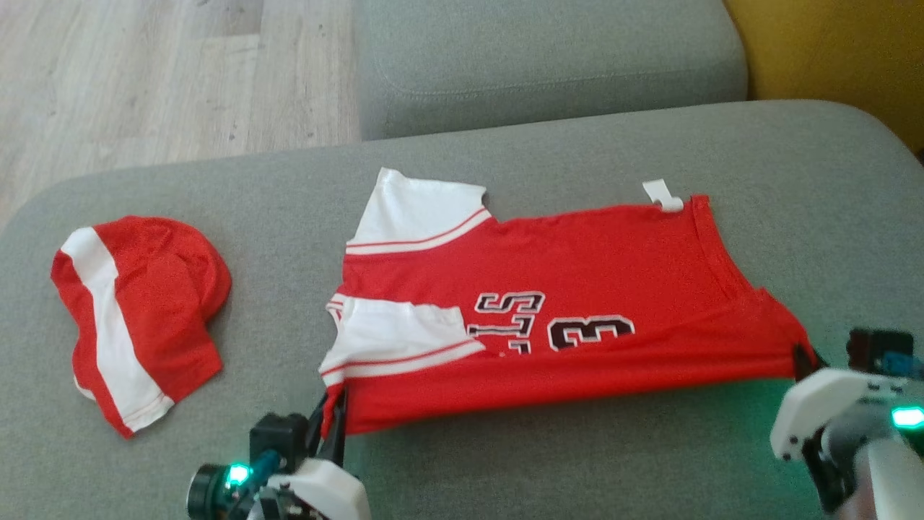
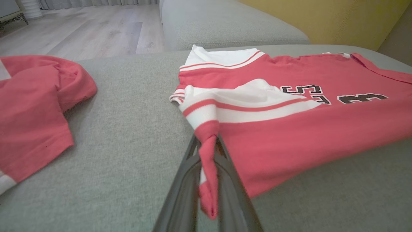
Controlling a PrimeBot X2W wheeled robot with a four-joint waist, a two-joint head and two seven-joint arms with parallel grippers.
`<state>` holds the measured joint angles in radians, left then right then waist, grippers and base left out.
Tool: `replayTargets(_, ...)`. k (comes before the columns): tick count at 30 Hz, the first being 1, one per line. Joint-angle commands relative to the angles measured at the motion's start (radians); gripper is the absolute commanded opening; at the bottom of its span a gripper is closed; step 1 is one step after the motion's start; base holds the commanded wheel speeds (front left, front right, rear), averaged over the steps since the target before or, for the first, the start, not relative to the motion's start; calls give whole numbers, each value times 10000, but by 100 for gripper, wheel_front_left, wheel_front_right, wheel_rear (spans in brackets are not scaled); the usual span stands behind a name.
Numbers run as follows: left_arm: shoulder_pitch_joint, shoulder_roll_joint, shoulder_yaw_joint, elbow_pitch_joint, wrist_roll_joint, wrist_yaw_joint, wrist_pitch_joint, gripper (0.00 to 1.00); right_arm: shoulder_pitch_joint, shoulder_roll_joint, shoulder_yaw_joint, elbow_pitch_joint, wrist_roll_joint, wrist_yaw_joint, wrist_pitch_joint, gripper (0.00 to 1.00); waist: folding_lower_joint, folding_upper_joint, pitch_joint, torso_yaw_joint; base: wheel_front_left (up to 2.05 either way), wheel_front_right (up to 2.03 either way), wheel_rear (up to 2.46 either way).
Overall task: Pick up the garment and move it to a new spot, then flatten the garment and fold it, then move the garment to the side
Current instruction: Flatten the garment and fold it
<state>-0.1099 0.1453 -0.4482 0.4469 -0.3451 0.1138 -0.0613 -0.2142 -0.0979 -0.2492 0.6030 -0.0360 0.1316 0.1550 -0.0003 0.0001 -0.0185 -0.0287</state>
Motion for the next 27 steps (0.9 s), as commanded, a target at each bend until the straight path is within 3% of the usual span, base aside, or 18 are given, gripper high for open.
replayTargets(1, -258, 259, 388, -425, -70, 146, 37, 0, -35, -71, 107, -636, 113, -9, 122, 0, 3, -1, -99, -5, 0, 0, 0)
replayTargets(8, 284, 265, 214, -1039, -106, 342, 335, 0, 1103, 148, 32, -2242, 434, -9, 840, 0, 3, -1, -131, -26, 0, 0, 0)
replayTargets(9, 302, 276, 197, -1078, -102, 363, 377, 0, 1181, 174, 21, -2413, 447, -9, 889, 25, 3, -1, -119, -29, 0, 0, 0)
replayTargets(10, 312, 286, 181, -1114, -95, 385, 409, 0, 1243, 199, -1, -2593, 445, -9, 877, 66, 3, -1, -105, -33, 0, 0, 0)
replayTargets(11, 316, 294, 170, -1146, -91, 405, 437, 0, 1292, 228, -48, -2739, 452, -9, 876, 100, 3, -1, -88, -37, 0, 0, 0)
replayTargets(12, 315, 303, 160, -1167, -87, 429, 476, 0, 1325, 256, -71, -2858, 461, -9, 896, 100, 3, -1, -70, -38, 0, 0, 0)
replayTargets(13, 306, 323, 144, -1174, -60, 473, 532, 35, 1329, 281, -87, -2982, 476, -9, 879, 100, 3, -1, -49, -41, 0, 0, 0)
replayTargets(14, 292, 337, 135, -1192, -41, 508, 568, 78, 1319, 304, -110, -3107, 491, -9, 831, 100, 3, -1, -22, -44, 0, 0, 0)
replayTargets(15, 272, 348, 147, -1223, -33, 549, 576, 100, 1299, 324, -155, -3223, 494, -9, 764, 100, 3, -1, 8, -44, 0, 0, 0)
replayTargets(22, -130, 468, 442, -1693, -35, 718, 115, 100, 928, 425, -241, -3821, 555, -9, 25, 100, 3, -1, 361, -78, 0, 0, 0)
replayTargets(27, -897, 636, 716, -2142, -30, 592, -339, 100, 403, 446, 22, -4061, 568, -9, -294, 100, 3, -1, 930, -205, 0, 0, 0)
